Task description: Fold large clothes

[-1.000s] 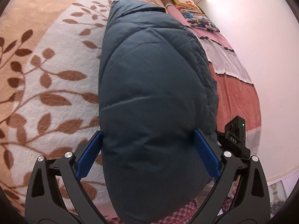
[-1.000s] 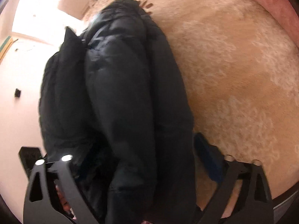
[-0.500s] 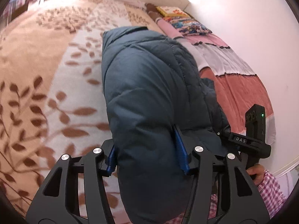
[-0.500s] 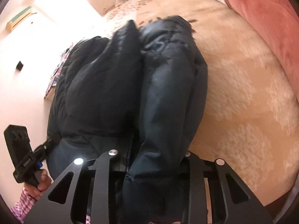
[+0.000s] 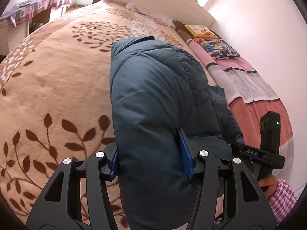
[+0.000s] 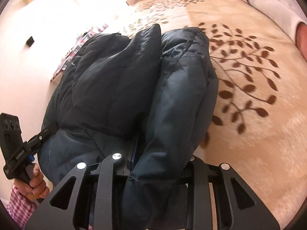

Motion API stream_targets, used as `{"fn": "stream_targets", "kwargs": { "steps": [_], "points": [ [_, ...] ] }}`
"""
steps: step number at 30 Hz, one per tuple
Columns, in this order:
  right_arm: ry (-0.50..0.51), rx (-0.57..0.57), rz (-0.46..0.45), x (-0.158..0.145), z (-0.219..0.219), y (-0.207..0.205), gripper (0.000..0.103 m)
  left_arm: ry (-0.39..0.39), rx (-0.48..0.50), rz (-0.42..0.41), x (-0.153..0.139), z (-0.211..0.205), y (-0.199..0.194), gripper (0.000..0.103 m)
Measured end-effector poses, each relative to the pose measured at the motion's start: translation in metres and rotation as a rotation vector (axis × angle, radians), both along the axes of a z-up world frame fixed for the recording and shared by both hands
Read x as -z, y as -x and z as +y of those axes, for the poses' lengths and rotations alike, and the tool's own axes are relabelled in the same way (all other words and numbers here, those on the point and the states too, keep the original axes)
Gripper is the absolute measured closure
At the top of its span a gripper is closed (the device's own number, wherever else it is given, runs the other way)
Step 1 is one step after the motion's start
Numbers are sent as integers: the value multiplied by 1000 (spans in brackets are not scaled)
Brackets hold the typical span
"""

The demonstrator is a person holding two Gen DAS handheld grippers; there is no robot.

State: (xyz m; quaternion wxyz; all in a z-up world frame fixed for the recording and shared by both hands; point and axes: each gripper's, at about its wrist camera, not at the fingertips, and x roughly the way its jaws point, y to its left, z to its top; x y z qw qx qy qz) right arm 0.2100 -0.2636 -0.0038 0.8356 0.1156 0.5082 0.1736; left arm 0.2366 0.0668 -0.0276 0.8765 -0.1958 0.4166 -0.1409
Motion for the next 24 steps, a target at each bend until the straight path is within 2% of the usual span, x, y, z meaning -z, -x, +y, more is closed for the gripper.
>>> {"fn": "stream_targets", "kwargs": {
  "steps": [3,5,8,10,15,18,20,23,24],
  "points": [
    [19,8,3,4,4,4,74,-3,5,14,10,2,3,46],
    [-7,30,22,5,4,5,73,-17,-2,14,12,-1,5,42],
    [-29,72,44,6,-4,2,63,-67,-21,11,9,-7,9,37],
    [-36,103,60,4,-13,4,50,-95,-32,14,6,-5,13,36],
    [-85,146,64,-12,-14,1,36,-189,-61,-2,-7,-7,23,36],
    [-81,170,51,-21,-17,3,34,-232,-62,-13,-14,-10,30,36],
    [-59,195,10,-34,-18,16,34,-238,-70,-20,-18,-12,34,36],
    [23,183,-158,-70,-11,44,36,-222,-74,-30,-23,-12,43,36],
    [49,161,-203,-81,-5,53,45,-217,-71,-33,-24,-12,46,36]
  ]
}}
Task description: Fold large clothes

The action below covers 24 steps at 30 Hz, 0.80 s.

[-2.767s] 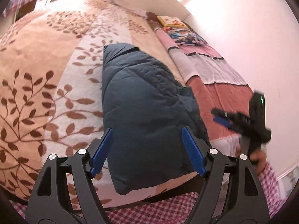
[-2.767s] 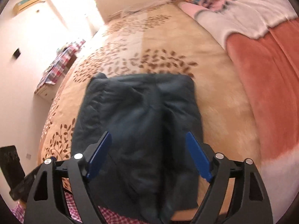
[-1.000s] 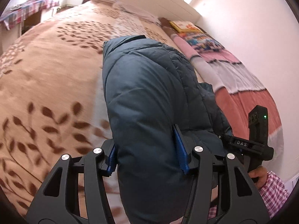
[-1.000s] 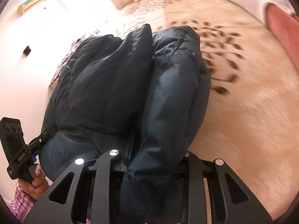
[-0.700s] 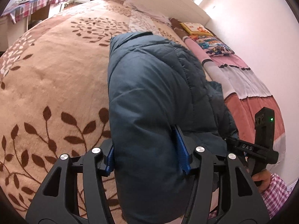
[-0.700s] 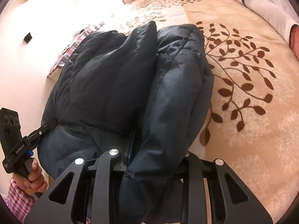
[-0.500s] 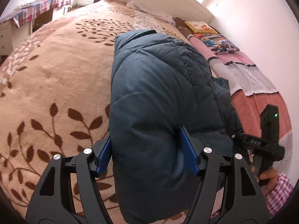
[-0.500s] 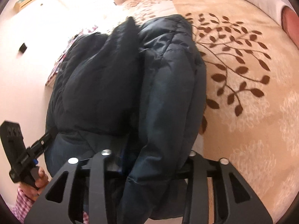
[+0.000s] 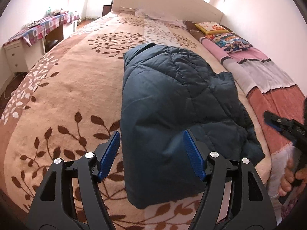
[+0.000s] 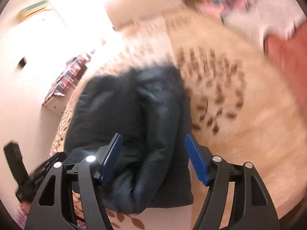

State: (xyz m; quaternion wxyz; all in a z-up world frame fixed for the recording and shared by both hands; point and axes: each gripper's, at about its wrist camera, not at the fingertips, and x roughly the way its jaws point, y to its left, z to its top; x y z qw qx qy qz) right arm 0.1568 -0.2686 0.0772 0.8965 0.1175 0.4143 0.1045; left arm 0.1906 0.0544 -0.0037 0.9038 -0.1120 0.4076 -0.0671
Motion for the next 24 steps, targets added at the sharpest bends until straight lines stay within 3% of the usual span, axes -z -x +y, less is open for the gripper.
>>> {"fn": "stream_targets", "kwargs": {
  "steps": [2,4,5,7,10,14,19,24],
  "points": [
    [27,-71,-54,-18,13,16,55,-4,-3,-5,-1,-1,4,36],
    [11,-185,-33,-24,30,30,70,6,-7,-5,-3,0,9,36],
    [7,-224,-10,-21,35,34,73,9,-8,-6,-3,1,12,36],
    [71,-269,49,-6,48,39,83,6,-14,-5,-4,2,20,36],
    [161,-209,186,36,48,29,90,1,-10,2,-4,4,34,36],
    [121,-137,299,82,29,21,92,-9,-6,4,-4,6,52,36],
    [41,-112,317,98,16,13,93,-4,6,12,-3,2,77,36],
    [74,-102,300,101,20,12,93,-53,15,22,1,-15,101,36]
  ]
}}
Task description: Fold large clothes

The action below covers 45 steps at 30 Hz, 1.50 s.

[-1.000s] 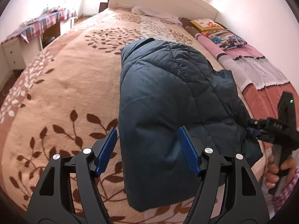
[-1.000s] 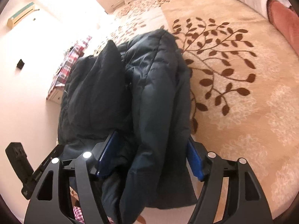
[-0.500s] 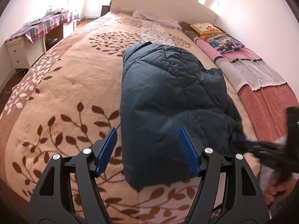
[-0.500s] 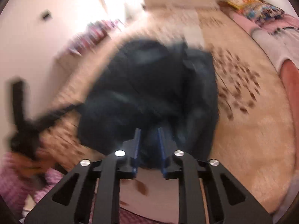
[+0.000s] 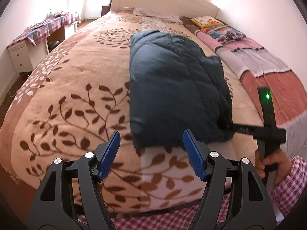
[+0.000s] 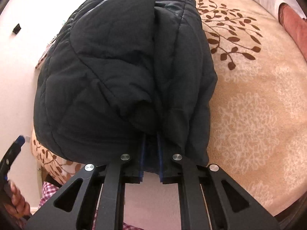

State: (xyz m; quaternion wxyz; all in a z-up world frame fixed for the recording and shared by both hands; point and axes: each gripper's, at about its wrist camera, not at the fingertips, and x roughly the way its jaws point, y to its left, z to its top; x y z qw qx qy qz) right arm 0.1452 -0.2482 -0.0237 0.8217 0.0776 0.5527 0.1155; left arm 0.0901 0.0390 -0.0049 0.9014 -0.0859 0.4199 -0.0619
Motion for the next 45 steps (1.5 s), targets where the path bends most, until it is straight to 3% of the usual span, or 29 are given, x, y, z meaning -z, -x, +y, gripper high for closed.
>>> {"fn": "stream_targets", "kwargs": {
  "steps": [11,18,21,24,27,45],
  "points": [
    [12,54,-58,-4,4,18,93,-89,-50,71,12,-27,34,36],
    [41,41,-77,-11,10,23,83,-114,-47,78,12,-38,41,36],
    [45,29,-88,-16,12,27,74,-117,-42,86,14,-42,43,36],
    [24,22,-104,-22,14,34,52,-118,-43,95,15,-45,44,36],
    [44,27,-134,-29,17,41,41,-118,-43,103,16,-46,45,36],
    [48,53,-139,-34,7,53,33,-135,-52,118,16,-53,53,36]
  ]
}}
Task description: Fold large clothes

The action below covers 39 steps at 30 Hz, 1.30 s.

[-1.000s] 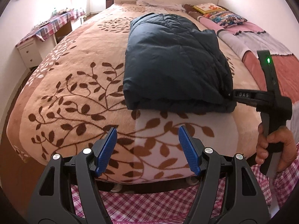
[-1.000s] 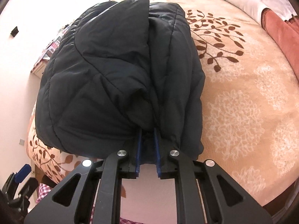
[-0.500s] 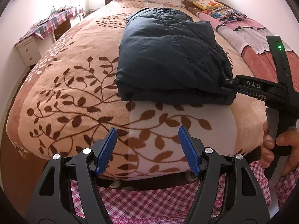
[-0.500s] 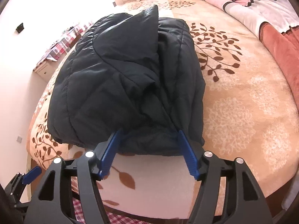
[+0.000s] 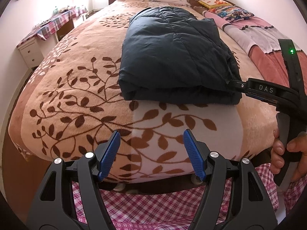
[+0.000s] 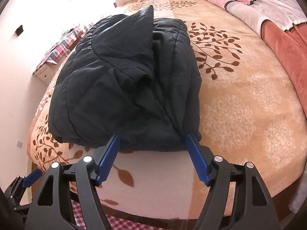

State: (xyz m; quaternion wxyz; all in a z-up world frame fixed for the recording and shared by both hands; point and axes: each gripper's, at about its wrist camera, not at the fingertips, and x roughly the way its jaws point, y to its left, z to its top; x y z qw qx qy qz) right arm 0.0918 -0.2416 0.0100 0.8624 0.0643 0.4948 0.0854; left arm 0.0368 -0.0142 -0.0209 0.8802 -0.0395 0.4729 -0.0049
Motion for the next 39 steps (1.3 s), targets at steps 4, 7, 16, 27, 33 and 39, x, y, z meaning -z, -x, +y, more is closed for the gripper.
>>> {"fn": "stream_targets", "kwargs": {
  "steps": [4,7,16,27,33,39],
  "points": [
    [-5,4,2,-1,-4,4,33,-7,1,2,-2,-2,5,36],
    [-15,10,-6,-5,-5,11,33,-17,6,-6,-5,-4,9,36],
    [-6,-6,-101,-47,5,41,33,-22,-3,-34,-15,-2,16,36],
    [75,-11,-209,-63,21,97,31,-18,-8,-36,-15,0,15,36],
    [121,10,-235,-43,24,119,31,-16,-10,-21,-9,1,8,36],
    [153,11,-189,-21,29,112,31,-34,4,-9,-3,-2,1,36]
  ]
}}
